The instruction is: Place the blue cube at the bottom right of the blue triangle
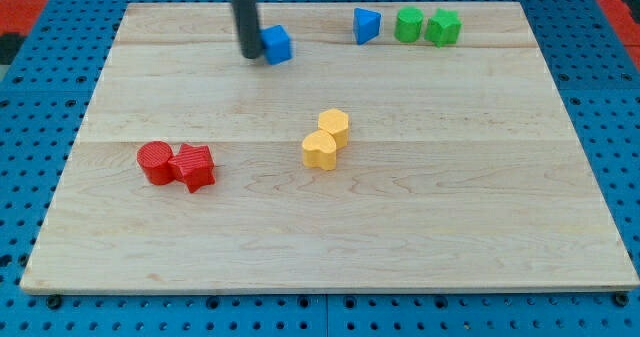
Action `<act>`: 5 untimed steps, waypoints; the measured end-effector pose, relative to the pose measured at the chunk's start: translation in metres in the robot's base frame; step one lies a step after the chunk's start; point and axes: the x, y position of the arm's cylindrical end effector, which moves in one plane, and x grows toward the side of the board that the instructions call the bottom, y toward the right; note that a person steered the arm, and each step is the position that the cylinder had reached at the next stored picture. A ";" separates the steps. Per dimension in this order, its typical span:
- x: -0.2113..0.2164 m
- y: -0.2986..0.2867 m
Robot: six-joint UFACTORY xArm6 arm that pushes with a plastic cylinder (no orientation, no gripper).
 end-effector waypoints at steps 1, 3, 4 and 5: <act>0.005 0.067; 0.004 -0.031; -0.016 -0.025; -0.022 0.018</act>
